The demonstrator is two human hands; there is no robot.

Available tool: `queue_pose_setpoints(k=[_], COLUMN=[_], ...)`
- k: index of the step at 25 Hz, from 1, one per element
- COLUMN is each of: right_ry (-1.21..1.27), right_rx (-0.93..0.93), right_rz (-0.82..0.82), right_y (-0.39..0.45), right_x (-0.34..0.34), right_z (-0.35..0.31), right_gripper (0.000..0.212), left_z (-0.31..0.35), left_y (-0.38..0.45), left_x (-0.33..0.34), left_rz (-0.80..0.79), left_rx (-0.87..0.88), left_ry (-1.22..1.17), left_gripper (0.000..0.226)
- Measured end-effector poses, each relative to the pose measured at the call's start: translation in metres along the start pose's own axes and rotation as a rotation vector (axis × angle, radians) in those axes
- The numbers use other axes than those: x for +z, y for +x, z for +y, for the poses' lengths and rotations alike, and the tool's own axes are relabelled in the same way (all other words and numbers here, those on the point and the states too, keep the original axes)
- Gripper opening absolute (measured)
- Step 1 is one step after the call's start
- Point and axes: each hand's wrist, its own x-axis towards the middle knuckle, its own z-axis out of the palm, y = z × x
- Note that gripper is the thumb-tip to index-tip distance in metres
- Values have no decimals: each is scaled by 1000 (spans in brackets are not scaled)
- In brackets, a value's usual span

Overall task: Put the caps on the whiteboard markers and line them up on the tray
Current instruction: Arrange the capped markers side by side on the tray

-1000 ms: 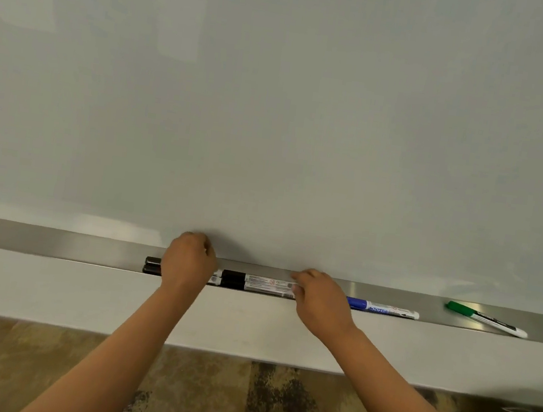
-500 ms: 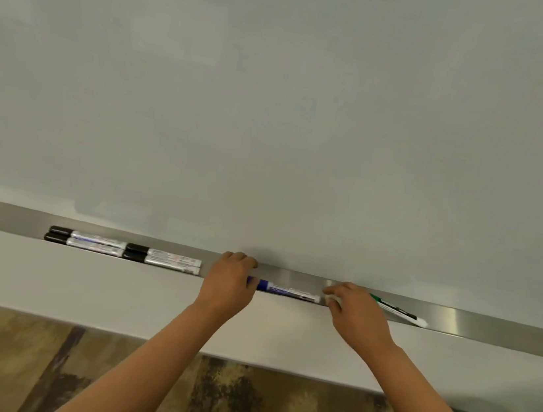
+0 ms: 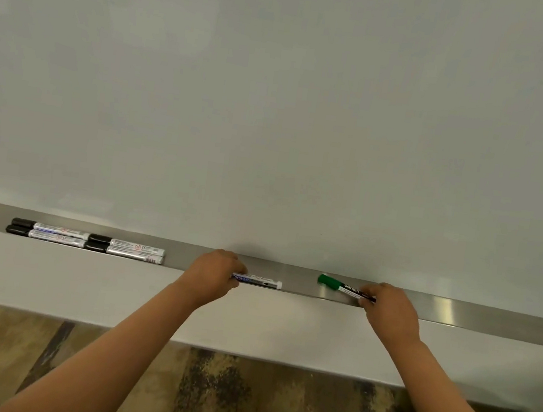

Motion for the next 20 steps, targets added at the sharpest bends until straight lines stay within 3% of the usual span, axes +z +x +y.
queue_pose_setpoints(k=[6,12,20], right_ry=[-72,106,122], right_rx=[-80,-293,-351], right_rz=[-15,39,-42], right_y=[8,2,7], right_x=[7,23,37], right_z=[-14,-104,-186], right_gripper=[20,25,24], left_z=[-18,-51,-70], left_y=[-6,-25,-37], left_x=[-12,-21,-19], left_rz=[-70,-27,-26], left_rx=[-11,-53,-22], left_ry=[42,84,61], left_gripper=[34,39,40])
